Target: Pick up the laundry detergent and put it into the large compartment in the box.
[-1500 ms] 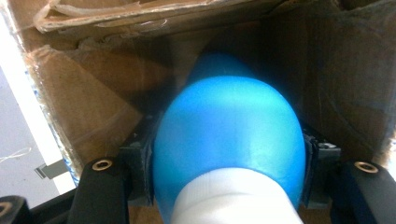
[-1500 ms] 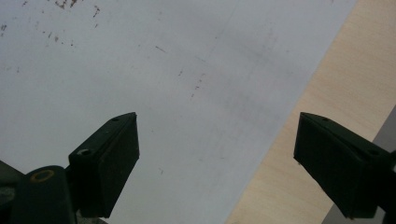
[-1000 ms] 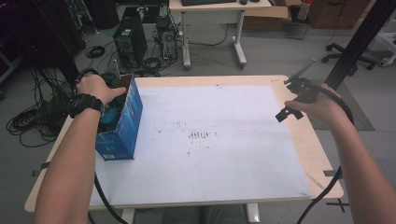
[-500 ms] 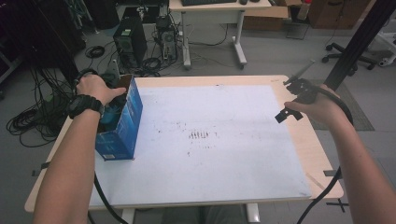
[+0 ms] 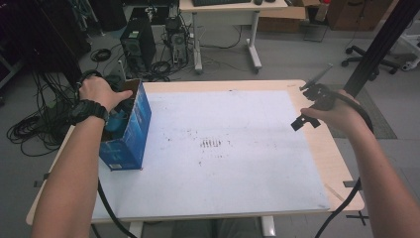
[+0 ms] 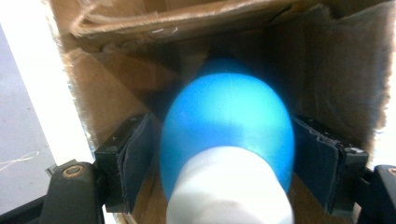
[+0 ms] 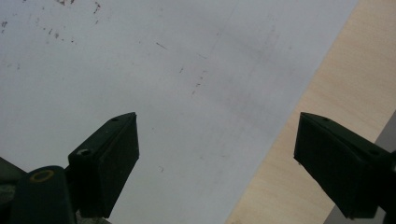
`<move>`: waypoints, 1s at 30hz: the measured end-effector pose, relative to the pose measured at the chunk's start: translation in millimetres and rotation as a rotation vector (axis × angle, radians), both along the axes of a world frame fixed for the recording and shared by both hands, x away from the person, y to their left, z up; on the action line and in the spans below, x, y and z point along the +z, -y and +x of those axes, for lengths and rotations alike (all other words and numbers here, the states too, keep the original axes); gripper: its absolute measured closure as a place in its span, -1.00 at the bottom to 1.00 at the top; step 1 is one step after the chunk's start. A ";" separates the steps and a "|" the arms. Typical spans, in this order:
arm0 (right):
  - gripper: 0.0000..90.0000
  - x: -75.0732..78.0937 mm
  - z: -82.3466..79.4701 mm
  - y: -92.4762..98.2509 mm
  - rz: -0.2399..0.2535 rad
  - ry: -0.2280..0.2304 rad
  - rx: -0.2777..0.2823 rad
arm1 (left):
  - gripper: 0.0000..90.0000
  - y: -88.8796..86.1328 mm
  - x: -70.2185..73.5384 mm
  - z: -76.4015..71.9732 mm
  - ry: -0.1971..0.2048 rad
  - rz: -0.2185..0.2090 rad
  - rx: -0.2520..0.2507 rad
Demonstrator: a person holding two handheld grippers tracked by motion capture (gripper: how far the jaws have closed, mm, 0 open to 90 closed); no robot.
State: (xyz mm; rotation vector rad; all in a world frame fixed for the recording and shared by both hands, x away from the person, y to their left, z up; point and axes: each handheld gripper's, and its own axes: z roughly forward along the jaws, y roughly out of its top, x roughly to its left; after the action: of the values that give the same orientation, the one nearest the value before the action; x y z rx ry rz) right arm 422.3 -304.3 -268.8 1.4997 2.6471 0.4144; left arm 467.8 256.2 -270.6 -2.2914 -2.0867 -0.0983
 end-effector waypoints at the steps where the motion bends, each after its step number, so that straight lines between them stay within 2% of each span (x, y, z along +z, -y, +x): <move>1: -0.69 0.0 0.0 0.0 0.000 0.000 0.000 | -0.46 0.0 0.0 0.0 0.000 0.000 0.000; 23: -0.69 2.8 -0.3 1.0 0.008 0.005 -0.001 | -0.54 4.7 26.8 -1.8 0.044 -0.005 -0.003; 27: -0.69 3.5 -0.3 1.6 0.011 0.006 -0.001 | -0.54 5.0 29.6 -2.2 0.033 -0.012 0.003; 30: -0.69 4.2 -0.5 2.3 0.011 0.007 -0.003 | -0.56 5.3 35.5 -2.4 0.051 -0.001 0.002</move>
State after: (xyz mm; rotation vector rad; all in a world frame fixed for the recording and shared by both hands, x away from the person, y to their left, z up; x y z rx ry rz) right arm 421.8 -306.6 -264.6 1.5030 2.6411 0.4337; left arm 465.3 250.8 -235.1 -2.3118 -2.1125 -0.1575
